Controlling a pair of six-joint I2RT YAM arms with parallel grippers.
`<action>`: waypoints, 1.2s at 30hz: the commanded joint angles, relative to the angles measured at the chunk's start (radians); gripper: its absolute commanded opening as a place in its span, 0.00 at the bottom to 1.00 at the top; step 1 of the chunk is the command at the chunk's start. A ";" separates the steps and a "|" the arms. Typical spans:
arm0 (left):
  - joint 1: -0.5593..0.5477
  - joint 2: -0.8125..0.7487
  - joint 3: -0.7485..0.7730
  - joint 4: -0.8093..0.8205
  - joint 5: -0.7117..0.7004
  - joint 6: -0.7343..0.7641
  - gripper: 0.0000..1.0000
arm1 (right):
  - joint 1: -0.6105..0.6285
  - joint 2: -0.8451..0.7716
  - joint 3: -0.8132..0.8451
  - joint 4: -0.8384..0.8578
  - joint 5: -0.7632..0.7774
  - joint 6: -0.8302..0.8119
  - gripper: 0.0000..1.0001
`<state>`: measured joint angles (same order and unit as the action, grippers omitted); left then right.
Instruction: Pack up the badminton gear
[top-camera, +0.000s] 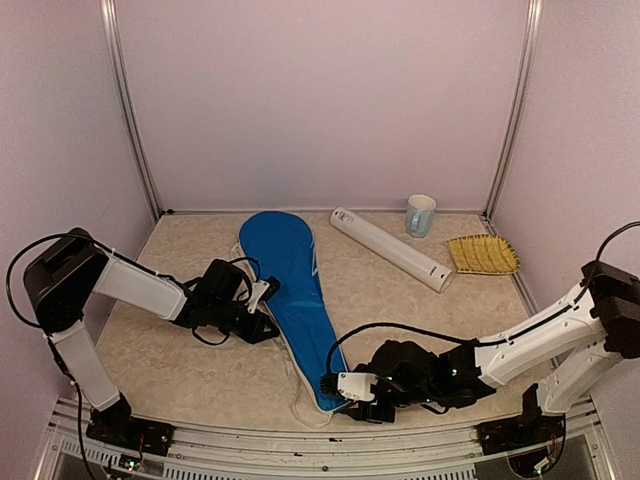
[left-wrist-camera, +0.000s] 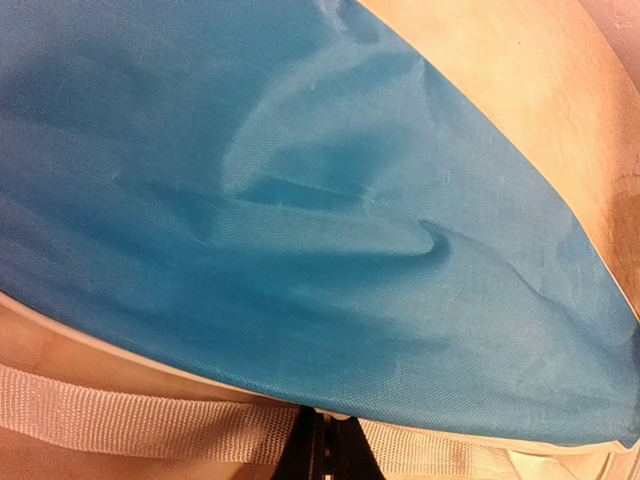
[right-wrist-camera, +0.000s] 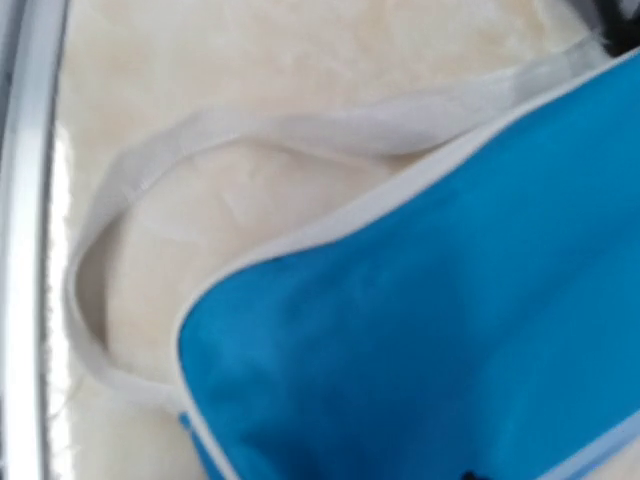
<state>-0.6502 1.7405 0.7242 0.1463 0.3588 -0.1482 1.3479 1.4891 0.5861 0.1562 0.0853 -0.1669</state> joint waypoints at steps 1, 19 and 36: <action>-0.024 0.004 0.001 -0.052 -0.026 0.004 0.00 | 0.008 0.099 0.056 0.079 0.030 -0.129 0.58; -0.288 -0.168 -0.091 -0.140 -0.009 -0.121 0.00 | 0.006 0.318 0.114 0.129 0.066 -0.028 0.28; -0.510 -0.387 -0.292 0.032 0.113 -0.438 0.00 | 0.008 0.405 0.174 0.169 0.152 0.118 0.16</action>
<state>-1.1084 1.4124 0.4644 0.0814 0.3397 -0.4915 1.3689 1.8336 0.7708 0.4259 0.1467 -0.1268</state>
